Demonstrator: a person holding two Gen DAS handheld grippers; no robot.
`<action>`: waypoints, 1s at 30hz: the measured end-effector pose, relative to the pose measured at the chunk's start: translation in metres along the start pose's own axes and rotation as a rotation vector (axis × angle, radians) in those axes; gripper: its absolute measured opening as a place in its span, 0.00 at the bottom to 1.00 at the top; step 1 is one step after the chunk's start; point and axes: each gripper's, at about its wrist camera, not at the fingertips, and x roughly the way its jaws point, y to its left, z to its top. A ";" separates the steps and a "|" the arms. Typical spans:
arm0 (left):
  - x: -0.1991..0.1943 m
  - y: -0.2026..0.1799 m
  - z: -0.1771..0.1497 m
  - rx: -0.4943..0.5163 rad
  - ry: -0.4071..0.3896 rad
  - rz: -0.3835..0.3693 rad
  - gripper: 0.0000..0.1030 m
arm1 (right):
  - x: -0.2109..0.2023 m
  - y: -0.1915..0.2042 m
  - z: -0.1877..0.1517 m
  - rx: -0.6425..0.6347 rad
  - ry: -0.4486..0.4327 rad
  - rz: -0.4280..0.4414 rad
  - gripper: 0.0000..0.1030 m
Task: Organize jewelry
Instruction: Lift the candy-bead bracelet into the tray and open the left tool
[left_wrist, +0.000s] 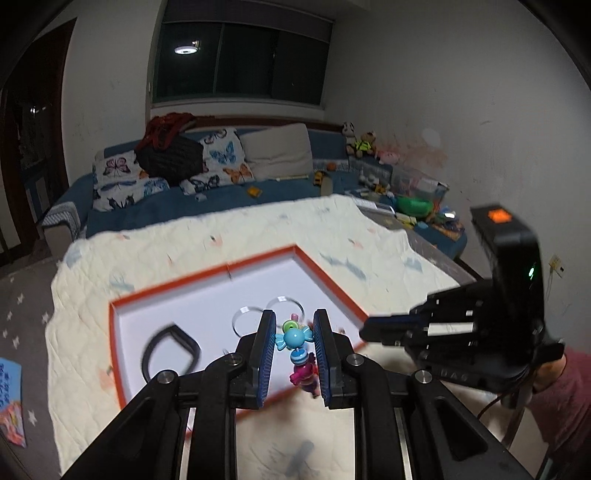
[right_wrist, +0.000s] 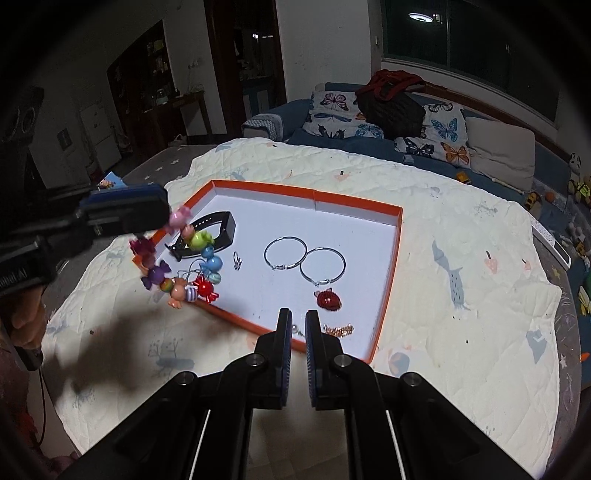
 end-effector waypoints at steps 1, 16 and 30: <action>0.000 0.003 0.004 0.001 -0.004 0.006 0.21 | 0.004 -0.001 0.002 0.002 0.004 -0.001 0.09; 0.059 0.024 0.007 -0.034 0.094 0.000 0.21 | 0.042 -0.011 -0.003 0.016 0.090 0.000 0.09; 0.111 0.031 -0.008 -0.028 0.193 -0.010 0.21 | 0.045 -0.015 -0.006 0.043 0.109 0.012 0.09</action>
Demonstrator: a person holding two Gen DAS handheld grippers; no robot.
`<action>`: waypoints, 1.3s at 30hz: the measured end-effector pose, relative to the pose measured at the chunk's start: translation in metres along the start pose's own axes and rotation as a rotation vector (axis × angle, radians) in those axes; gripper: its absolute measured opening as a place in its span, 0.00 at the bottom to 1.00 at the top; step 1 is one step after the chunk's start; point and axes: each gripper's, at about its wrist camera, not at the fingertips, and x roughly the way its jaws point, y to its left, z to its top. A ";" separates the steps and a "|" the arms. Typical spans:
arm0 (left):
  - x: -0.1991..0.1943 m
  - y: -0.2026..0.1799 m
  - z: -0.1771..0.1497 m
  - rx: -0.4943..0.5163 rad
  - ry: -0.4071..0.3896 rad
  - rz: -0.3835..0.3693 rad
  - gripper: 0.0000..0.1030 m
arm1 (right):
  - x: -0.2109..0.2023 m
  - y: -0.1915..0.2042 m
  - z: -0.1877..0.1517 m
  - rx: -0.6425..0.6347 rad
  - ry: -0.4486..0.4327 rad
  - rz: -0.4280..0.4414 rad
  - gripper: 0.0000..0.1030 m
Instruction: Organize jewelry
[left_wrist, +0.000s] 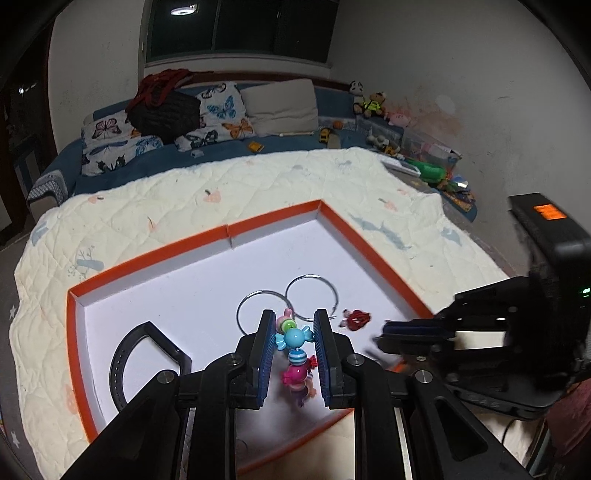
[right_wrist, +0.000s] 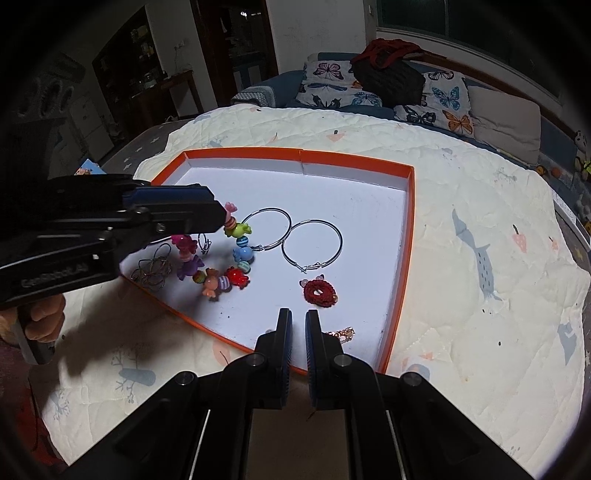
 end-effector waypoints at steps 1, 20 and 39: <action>0.004 0.002 0.000 -0.003 0.007 0.003 0.21 | 0.000 -0.001 0.000 0.003 0.000 0.001 0.09; 0.011 0.017 -0.016 -0.053 0.034 0.024 0.44 | -0.012 0.001 -0.004 0.017 -0.012 -0.017 0.10; -0.073 -0.017 -0.074 -0.067 -0.052 0.184 0.95 | -0.042 0.028 -0.025 0.027 -0.074 -0.083 0.43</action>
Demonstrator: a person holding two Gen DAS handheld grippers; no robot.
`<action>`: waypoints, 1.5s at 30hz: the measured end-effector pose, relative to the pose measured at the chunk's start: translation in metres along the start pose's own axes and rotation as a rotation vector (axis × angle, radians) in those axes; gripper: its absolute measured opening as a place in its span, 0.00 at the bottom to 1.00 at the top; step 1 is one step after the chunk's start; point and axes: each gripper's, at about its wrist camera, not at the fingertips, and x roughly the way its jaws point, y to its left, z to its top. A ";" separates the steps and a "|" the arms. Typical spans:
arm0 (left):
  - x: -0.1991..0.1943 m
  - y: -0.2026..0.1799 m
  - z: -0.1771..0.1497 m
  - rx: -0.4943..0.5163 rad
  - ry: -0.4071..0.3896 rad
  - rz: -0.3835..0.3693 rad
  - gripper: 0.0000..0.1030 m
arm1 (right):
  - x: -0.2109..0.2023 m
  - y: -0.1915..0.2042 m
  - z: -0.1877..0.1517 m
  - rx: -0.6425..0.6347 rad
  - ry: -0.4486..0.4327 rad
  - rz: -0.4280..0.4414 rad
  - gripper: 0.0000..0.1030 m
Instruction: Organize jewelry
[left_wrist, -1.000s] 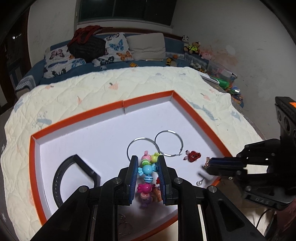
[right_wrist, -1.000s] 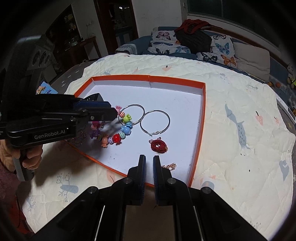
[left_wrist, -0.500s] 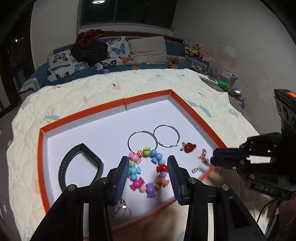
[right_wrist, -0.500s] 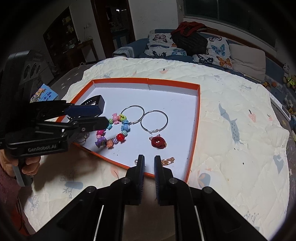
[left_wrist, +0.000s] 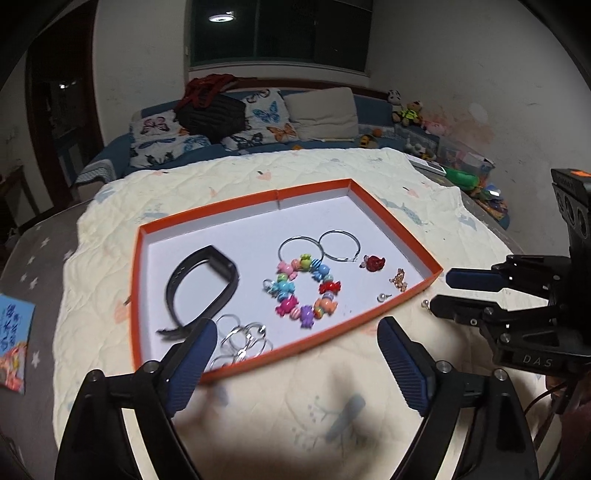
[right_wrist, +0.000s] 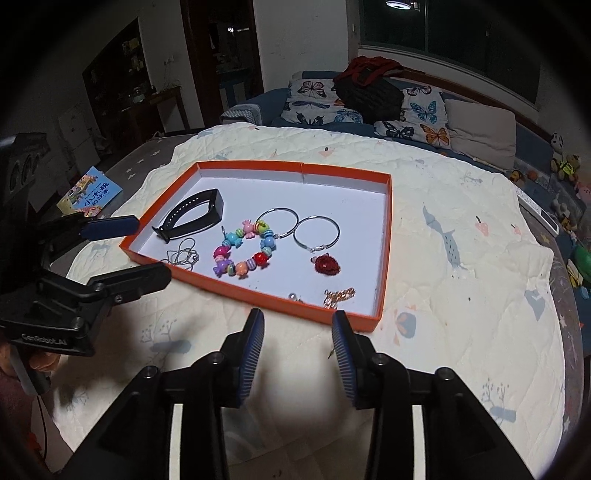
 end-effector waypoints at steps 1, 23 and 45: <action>-0.006 0.001 -0.003 -0.005 -0.006 0.014 0.96 | -0.002 0.002 -0.002 0.003 -0.002 -0.001 0.45; -0.079 0.011 -0.050 -0.111 -0.080 0.121 1.00 | -0.020 0.031 -0.031 0.004 -0.016 -0.091 0.47; -0.069 0.001 -0.066 -0.084 -0.012 0.163 1.00 | -0.024 0.031 -0.040 0.023 -0.011 -0.096 0.48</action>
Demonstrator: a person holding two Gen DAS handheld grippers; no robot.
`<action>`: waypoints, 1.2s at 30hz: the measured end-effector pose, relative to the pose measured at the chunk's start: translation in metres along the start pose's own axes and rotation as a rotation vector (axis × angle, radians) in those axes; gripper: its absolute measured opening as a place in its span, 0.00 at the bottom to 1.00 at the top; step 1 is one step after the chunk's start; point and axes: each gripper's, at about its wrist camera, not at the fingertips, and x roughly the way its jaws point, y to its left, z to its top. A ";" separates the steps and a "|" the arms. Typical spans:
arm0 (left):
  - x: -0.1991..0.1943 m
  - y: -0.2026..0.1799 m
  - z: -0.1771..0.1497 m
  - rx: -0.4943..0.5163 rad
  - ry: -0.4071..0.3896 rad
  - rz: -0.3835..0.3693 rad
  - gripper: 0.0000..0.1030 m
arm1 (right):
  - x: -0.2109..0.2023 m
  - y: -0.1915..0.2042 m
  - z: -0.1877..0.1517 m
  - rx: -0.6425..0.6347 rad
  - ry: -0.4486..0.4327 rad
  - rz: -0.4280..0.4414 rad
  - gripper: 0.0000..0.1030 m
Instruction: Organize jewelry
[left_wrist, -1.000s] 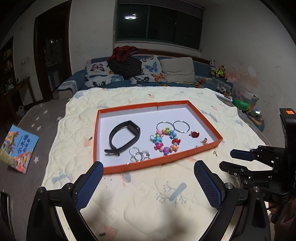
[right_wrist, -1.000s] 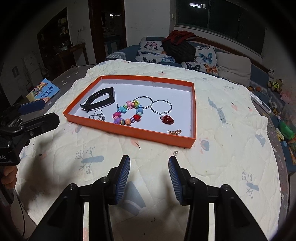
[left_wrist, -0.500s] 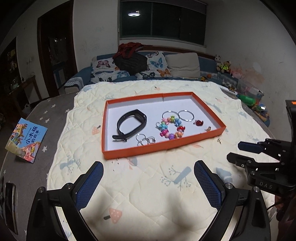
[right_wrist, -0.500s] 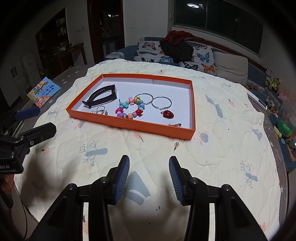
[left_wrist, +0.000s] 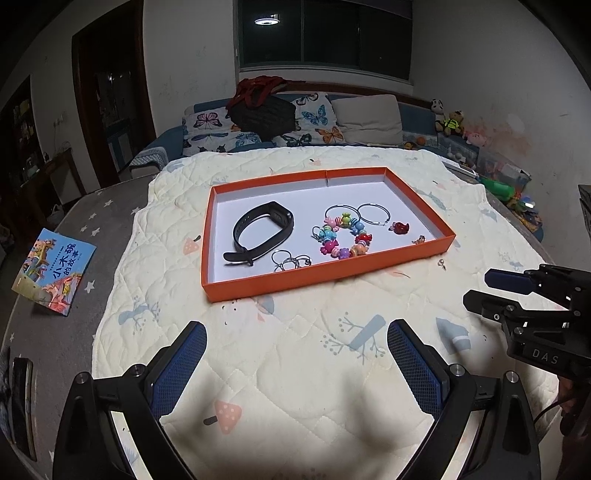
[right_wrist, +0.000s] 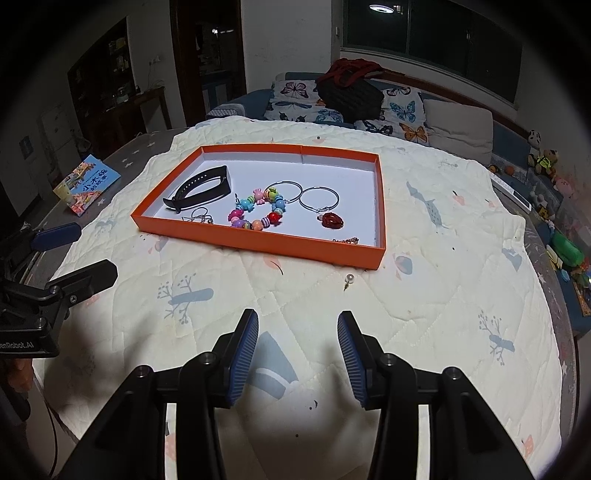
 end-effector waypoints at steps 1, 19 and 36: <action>0.000 0.000 0.000 0.001 0.001 0.001 1.00 | 0.000 0.000 0.000 -0.001 -0.001 0.000 0.48; 0.004 -0.001 -0.006 0.010 0.018 0.001 1.00 | 0.000 0.003 -0.003 -0.004 0.003 0.000 0.48; 0.006 -0.002 -0.008 0.013 0.024 0.006 1.00 | 0.000 0.004 -0.005 -0.004 0.003 0.001 0.48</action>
